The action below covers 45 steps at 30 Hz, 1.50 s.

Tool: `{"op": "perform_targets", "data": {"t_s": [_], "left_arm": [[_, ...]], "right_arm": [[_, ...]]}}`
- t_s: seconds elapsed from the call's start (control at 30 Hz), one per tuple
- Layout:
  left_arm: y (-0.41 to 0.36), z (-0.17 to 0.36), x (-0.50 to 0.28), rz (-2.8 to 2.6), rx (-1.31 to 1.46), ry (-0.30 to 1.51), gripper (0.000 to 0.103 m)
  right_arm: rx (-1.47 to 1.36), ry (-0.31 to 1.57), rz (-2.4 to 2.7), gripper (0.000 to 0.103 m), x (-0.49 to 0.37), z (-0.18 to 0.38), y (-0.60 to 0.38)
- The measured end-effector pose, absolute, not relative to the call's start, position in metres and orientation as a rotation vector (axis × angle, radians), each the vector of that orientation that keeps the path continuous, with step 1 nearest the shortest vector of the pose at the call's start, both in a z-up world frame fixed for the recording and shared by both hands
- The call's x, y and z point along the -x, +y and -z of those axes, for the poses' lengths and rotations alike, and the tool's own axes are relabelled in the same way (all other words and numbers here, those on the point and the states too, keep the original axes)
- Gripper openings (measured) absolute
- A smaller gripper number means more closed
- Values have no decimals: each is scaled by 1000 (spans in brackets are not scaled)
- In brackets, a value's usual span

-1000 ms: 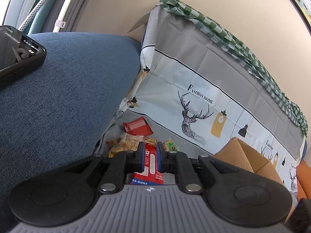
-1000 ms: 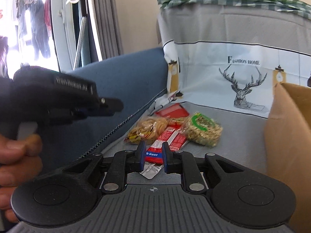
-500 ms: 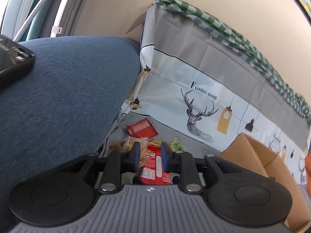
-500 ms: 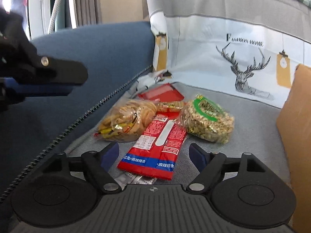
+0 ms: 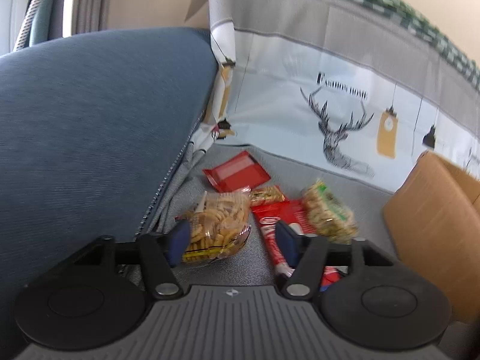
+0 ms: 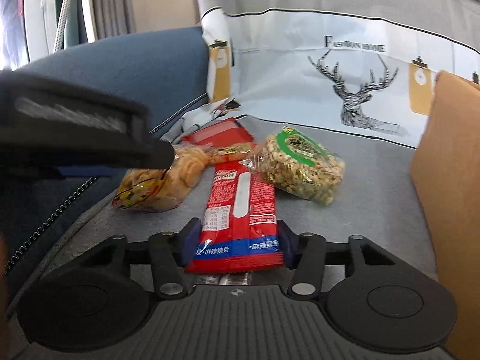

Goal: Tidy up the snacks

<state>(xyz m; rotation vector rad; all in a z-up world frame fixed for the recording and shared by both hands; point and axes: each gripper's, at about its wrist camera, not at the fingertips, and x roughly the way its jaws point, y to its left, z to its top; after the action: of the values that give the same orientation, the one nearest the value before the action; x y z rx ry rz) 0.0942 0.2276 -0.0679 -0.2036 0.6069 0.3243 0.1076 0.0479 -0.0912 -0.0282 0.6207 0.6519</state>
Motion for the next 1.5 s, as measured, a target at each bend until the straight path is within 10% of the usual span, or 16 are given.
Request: {"op": "perform_targets", "data": {"t_s": [0.17, 0.33, 1.07, 1.2, 1.27, 1.5], "left_arm": [[219, 79, -109, -358, 114, 634, 77], [226, 78, -101, -385, 127, 638, 47], [205, 34, 20, -273, 524, 667, 34], [195, 41, 27, -270, 556, 706, 39], [191, 42, 26, -271, 541, 702, 42], [205, 45, 30, -316, 626, 651, 69]], "right_arm": [[29, 632, -670, 43, -98, 88, 38], [8, 675, -694, 19, -77, 78, 30], [-68, 924, -852, 10, 41, 47, -6], [67, 911, -805, 20, 52, 52, 0], [94, 875, -799, 48, 56, 49, 2], [89, 778, -790, 66, 52, 45, 3]]}}
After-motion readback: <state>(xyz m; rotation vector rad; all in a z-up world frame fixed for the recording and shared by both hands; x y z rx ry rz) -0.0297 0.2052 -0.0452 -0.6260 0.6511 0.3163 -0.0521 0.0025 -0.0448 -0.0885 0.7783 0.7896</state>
